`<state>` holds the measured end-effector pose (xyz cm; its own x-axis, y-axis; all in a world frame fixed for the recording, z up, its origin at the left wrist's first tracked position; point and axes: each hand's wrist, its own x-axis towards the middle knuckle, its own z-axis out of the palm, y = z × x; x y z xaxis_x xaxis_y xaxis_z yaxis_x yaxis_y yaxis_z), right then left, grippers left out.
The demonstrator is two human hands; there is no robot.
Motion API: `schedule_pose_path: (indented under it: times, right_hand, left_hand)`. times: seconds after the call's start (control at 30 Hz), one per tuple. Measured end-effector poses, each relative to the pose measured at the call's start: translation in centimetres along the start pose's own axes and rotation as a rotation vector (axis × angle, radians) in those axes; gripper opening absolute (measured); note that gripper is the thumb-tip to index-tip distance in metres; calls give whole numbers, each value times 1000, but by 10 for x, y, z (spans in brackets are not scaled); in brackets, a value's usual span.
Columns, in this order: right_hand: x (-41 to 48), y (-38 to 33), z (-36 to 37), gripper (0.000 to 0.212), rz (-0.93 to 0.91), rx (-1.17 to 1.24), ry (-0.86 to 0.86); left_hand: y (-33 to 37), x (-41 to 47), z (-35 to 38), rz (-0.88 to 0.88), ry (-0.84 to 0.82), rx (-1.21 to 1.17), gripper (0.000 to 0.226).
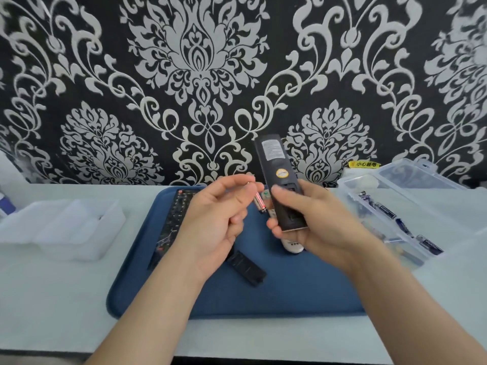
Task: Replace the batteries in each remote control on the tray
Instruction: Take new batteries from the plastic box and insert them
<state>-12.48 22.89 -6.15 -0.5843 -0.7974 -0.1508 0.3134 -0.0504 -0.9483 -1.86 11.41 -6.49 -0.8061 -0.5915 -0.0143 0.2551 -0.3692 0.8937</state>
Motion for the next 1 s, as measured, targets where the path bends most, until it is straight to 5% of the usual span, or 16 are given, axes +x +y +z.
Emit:
schedule_pose_path:
  times: [0.17, 0.47, 0.67, 0.87, 1.0]
  right_hand:
    - [1, 5, 14, 51, 18, 177, -60]
    - [4, 10, 20, 62, -71, 154, -11]
    - [8, 9, 17, 62, -75, 208, 79]
    - [8, 9, 18, 54, -82, 256, 137]
    - [7, 13, 20, 17, -86, 234, 102]
  left_hand:
    - [1, -5, 10, 173, 45, 113, 11]
    - [-1, -11, 13, 562, 181, 660, 21]
    - [-11, -16, 16, 884, -42, 1014, 12]
    - [-23, -11, 15, 710, -76, 882, 14]
    - [-16, -9, 16, 491, -57, 787, 28]
